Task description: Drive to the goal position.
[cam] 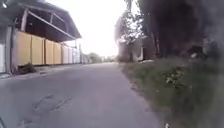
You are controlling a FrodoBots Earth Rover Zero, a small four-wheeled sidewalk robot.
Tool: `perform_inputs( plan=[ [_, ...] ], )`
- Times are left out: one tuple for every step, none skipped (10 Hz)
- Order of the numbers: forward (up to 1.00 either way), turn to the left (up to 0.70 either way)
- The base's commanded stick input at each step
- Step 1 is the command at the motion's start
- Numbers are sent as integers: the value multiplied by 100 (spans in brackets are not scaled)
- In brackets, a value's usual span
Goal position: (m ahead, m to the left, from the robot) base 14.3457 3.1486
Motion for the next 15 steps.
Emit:
perform_inputs(
  plan=[
    [100,0],
    [100,0],
    [100,-4],
    [100,-22],
    [100,-40],
    [100,-31],
    [100,0],
    [100,0],
    [100,0],
    [100,-40],
    [100,-40],
    [100,0],
    [100,0],
    [100,0],
    [100,0]
  ],
)
